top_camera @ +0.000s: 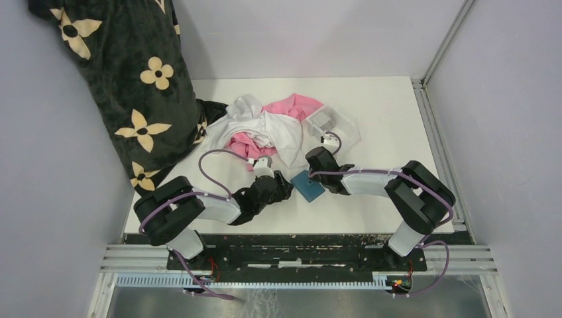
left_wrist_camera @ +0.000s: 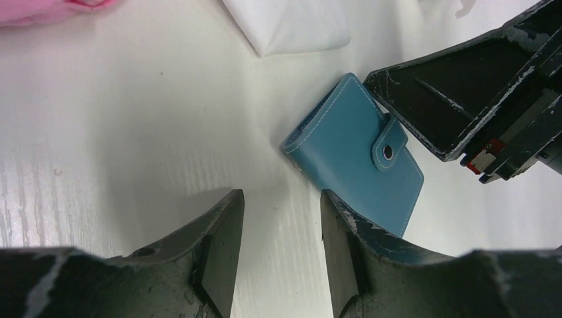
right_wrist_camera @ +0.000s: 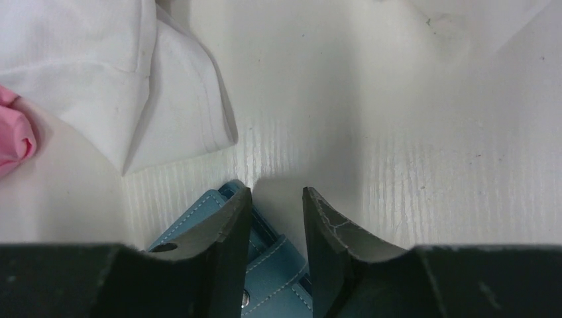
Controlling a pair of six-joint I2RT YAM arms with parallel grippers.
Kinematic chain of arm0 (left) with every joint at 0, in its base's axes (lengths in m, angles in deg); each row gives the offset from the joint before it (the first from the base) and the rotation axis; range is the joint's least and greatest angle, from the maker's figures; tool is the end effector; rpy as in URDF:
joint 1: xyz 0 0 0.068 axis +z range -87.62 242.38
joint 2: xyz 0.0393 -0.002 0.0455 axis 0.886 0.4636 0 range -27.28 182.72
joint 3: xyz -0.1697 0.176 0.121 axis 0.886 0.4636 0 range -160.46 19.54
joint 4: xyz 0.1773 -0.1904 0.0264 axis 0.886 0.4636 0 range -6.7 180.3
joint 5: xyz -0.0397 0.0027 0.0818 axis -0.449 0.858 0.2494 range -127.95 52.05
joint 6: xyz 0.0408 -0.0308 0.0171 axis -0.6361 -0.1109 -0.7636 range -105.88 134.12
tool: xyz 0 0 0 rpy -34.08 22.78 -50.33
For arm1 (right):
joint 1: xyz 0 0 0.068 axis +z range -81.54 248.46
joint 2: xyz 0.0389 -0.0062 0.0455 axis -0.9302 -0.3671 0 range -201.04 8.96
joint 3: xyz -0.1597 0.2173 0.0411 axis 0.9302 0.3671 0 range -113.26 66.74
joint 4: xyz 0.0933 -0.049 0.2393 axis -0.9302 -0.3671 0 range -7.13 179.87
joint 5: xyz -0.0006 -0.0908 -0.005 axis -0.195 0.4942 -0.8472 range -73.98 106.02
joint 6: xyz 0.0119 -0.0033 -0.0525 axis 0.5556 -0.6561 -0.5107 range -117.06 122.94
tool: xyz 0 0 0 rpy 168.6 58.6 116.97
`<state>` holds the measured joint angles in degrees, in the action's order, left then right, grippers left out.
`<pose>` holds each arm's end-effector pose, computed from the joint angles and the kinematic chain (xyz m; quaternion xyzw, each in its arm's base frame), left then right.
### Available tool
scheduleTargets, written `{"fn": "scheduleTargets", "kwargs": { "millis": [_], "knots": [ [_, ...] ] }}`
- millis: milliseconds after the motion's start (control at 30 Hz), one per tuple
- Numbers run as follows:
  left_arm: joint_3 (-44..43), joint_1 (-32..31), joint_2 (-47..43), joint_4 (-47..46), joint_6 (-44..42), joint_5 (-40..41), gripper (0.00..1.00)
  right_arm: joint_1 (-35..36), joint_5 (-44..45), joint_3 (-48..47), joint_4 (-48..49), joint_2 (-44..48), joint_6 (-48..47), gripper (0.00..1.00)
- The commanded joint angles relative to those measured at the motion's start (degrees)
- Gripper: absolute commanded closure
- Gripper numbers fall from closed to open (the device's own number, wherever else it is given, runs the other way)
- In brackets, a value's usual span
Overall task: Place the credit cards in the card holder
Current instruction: Adjust the card holder at the center of the board.
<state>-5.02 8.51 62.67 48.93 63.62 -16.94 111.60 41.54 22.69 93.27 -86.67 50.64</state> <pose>0.1685 -0.2092 0.1244 -0.0570 0.8586 -0.2814 0.4246 0.2410 0.2049 0.1424 0.1150 0.9072 0.1031 0.3912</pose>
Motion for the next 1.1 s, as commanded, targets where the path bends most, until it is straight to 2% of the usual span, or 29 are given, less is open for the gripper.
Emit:
{"fn": "scheduleTargets", "kwargs": {
  "millis": [0, 100, 200, 367, 633, 933, 1067],
  "knots": [
    [-0.3, -1.2, -2.5, 1.5, 2.0, 2.5, 0.45, 0.8, 1.3, -1.1, -6.5, 1.5, -5.3, 0.55],
    [-1.9, -2.2, -1.7, 1.6, 2.3, 2.9, 0.43, 1.3, 2.4, -1.1, -7.4, 3.8, -8.0, 0.48],
    [-3.4, -3.4, -0.1, 1.6, 2.8, 3.6, 0.42, 2.2, 4.0, -1.6, -9.4, 6.1, -10.5, 0.45],
    [-4.8, -5.6, 2.7, 2.3, 6.7, 6.0, 0.42, 4.2, 6.6, -1.7, -11.7, 9.3, -13.8, 0.43],
    [-7.6, -8.2, 6.2, 5.8, 12.2, 11.4, 0.44, 6.4, 5.1, -1.1, -13.2, 12.6, -18.1, 0.41],
    [-7.9, -9.2, 7.7, 9.6, 16.9, 17.1, 0.59, 7.2, 1.6, -1.1, -13.3, 11.9, -20.6, 0.39],
    [-8.1, -9.2, 8.8, 9.5, 17.8, 17.1, 0.61, 7.4, 0.4, -1.0, -12.8, 11.6, -20.7, 0.37]
  ]
}}
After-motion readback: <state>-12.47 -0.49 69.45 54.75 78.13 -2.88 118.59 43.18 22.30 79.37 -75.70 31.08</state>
